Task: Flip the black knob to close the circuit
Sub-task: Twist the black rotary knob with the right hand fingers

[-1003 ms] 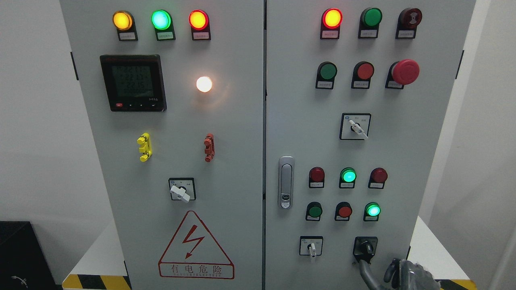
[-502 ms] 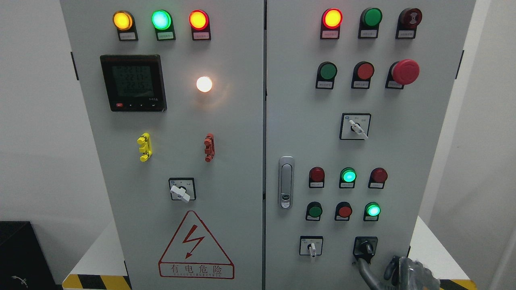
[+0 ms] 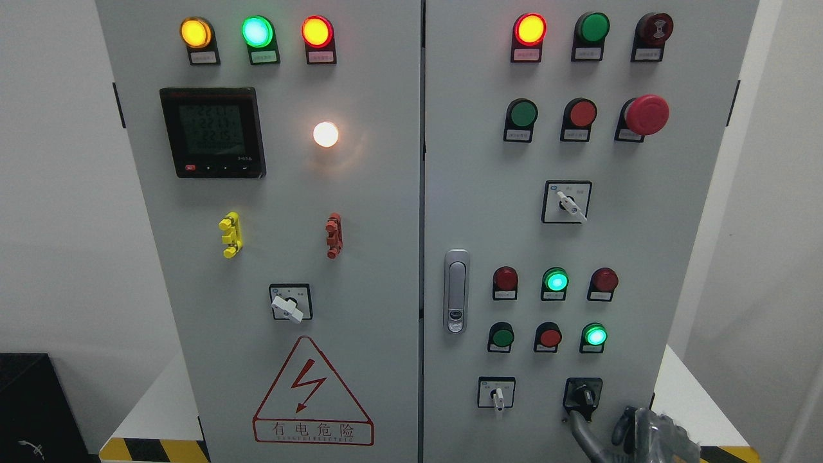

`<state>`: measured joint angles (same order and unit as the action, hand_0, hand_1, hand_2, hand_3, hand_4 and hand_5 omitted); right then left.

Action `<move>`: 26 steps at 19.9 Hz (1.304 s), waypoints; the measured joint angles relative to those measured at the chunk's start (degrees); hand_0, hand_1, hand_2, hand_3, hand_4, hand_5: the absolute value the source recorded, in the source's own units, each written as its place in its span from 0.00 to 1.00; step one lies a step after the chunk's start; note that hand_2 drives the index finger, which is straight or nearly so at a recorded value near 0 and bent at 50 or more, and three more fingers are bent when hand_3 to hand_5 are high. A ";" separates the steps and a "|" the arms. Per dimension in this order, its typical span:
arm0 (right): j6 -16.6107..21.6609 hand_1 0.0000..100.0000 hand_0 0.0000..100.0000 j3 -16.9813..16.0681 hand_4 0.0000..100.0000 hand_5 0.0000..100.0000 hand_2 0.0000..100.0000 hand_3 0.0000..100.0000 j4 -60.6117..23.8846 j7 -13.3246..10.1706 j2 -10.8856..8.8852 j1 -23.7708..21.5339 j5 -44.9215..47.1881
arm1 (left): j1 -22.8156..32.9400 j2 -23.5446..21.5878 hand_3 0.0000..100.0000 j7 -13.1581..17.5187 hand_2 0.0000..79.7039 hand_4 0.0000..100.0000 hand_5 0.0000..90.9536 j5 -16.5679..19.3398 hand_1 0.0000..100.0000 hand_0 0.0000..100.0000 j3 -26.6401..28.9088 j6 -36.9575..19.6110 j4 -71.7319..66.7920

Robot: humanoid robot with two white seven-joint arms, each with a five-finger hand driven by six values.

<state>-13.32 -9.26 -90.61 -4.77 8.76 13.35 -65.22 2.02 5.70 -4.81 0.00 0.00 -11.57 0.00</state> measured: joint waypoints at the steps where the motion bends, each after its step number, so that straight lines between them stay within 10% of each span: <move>1: 0.03 0.16 0.00 -0.01 0.78 0.82 0.80 0.95 0.03 -0.02 0.00 0.01 -0.06 | 0.00 0.00 0.00 0.00 0.00 0.00 0.00 0.00 0.56 0.12 0.00 0.00 0.00; 26: 0.98 0.17 0.00 -3.13 0.78 0.81 0.80 0.95 0.36 -0.13 0.05 0.77 -0.52 | 0.00 0.00 0.00 0.03 0.00 0.00 0.00 0.00 0.56 0.12 0.00 -0.29 0.00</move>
<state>-12.33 -12.39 -90.25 -4.90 8.81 14.12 -65.74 2.02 5.70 -4.78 0.00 0.00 -11.85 0.00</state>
